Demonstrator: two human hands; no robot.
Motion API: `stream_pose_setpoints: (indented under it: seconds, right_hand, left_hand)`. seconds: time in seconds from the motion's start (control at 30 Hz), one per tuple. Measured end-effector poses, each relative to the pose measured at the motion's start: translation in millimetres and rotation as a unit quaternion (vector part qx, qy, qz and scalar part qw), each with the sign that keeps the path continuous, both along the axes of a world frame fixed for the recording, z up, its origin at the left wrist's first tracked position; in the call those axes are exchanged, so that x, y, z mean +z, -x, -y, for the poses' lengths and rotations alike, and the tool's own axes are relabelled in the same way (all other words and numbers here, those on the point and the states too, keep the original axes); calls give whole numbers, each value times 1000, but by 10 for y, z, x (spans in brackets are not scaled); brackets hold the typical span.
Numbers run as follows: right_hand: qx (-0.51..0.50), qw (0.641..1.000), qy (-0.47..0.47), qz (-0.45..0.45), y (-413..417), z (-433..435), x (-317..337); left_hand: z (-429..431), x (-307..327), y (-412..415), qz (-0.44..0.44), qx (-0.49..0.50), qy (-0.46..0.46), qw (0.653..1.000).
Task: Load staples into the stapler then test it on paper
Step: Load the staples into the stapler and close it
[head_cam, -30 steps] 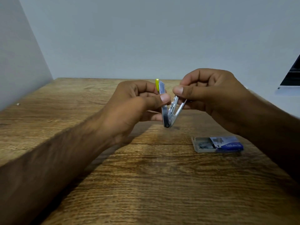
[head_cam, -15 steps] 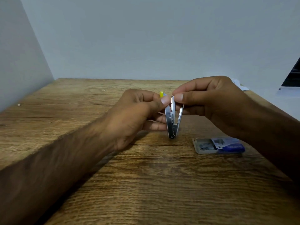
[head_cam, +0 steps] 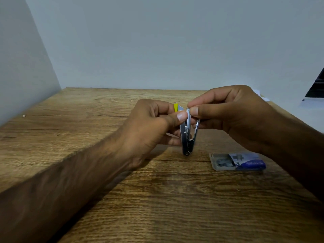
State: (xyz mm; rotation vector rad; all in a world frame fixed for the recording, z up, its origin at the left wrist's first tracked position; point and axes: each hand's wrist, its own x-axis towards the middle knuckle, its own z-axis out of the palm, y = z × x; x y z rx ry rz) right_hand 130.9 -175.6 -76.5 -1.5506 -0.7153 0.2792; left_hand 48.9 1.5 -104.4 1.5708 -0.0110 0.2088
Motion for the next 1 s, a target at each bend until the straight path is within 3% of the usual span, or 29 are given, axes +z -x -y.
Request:
stream_pose_setpoints:
  seconds: [0.47, 0.77, 0.9, 1.0]
  right_hand:
    - [27, 1000, 4, -15, -20, 25, -23]
    - [24, 996, -56, -71, -31, 7, 12]
    - [47, 999, 7, -23, 17, -34, -61]
    - [30, 994, 72, 71, 46, -63, -138]
  left_hand:
    - [66, 23, 38, 21, 36, -44, 998]
    - [40, 91, 13, 13, 25, 58, 998]
    - [39, 84, -18, 32, 41, 95, 994]
    - [60, 45, -27, 30, 50, 105, 993]
